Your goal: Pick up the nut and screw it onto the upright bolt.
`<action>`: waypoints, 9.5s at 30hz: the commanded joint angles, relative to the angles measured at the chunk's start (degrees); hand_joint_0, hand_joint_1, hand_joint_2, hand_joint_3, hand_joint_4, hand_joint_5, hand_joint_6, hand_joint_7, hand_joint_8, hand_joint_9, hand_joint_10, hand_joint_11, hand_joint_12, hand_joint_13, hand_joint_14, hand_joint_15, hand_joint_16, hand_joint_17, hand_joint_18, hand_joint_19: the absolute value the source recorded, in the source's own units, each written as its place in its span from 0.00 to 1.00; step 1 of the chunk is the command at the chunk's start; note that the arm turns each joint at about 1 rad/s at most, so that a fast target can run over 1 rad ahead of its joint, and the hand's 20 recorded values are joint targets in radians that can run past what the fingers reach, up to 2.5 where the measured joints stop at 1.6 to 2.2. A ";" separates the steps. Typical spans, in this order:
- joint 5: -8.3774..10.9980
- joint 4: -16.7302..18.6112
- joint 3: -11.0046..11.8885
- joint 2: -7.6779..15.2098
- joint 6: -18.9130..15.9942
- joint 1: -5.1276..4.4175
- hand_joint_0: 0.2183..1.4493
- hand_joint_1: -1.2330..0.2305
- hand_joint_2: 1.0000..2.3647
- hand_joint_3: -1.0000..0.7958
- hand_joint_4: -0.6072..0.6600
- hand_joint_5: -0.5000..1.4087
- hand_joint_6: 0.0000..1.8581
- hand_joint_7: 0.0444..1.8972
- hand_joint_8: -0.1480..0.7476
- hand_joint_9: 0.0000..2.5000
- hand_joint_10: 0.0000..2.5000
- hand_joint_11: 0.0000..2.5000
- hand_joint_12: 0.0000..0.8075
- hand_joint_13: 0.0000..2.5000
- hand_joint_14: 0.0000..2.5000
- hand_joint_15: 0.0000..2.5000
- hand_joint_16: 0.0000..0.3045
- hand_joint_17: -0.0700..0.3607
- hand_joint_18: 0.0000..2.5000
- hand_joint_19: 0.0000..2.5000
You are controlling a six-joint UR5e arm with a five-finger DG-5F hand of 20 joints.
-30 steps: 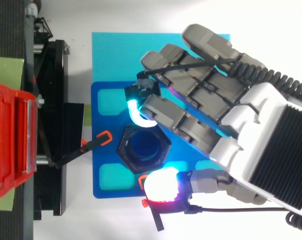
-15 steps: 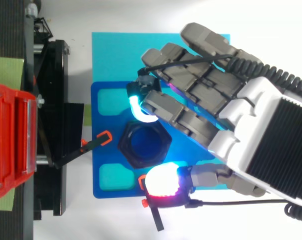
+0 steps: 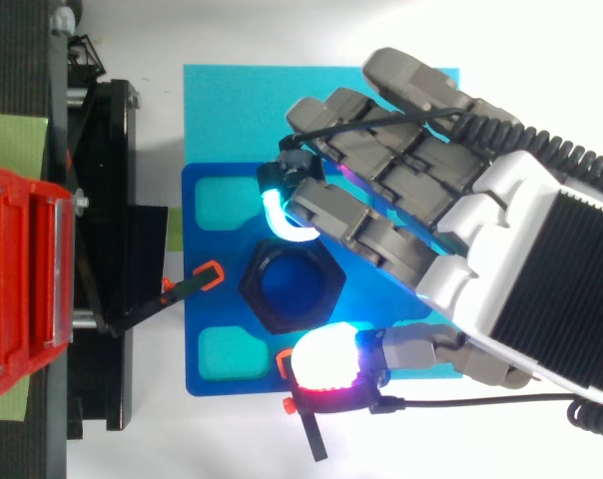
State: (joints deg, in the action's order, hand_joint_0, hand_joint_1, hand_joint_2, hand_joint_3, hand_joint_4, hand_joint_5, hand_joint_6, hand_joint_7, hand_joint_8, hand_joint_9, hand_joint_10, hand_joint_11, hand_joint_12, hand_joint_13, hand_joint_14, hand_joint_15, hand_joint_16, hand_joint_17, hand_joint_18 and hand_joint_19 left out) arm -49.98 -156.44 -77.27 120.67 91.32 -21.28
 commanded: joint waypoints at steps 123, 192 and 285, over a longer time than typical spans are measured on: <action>-7.68 -20.30 10.91 2.99 -9.23 1.24 0.19 0.75 0.00 0.28 0.63 0.19 0.27 0.42 0.43 0.12 0.00 0.00 0.45 0.12 0.00 0.00 0.14 0.39 0.00 0.00; -18.84 -28.74 21.46 7.21 -8.53 5.28 0.20 0.75 0.00 0.28 0.57 0.18 0.27 0.32 0.38 0.12 0.00 0.00 0.41 0.13 0.00 0.00 0.13 0.36 0.00 0.00; -25.17 -31.55 23.30 7.12 -8.00 7.74 0.21 0.72 0.00 0.28 0.62 0.20 0.27 0.30 0.36 0.23 0.00 0.00 0.30 0.18 0.00 0.00 0.08 0.29 0.02 0.00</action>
State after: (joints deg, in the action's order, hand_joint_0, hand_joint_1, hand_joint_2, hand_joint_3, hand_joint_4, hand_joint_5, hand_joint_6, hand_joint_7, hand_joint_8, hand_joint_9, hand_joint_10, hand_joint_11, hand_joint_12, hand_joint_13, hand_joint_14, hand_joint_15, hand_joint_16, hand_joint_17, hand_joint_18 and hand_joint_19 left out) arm -75.00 -187.16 -53.98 127.79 83.63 -13.42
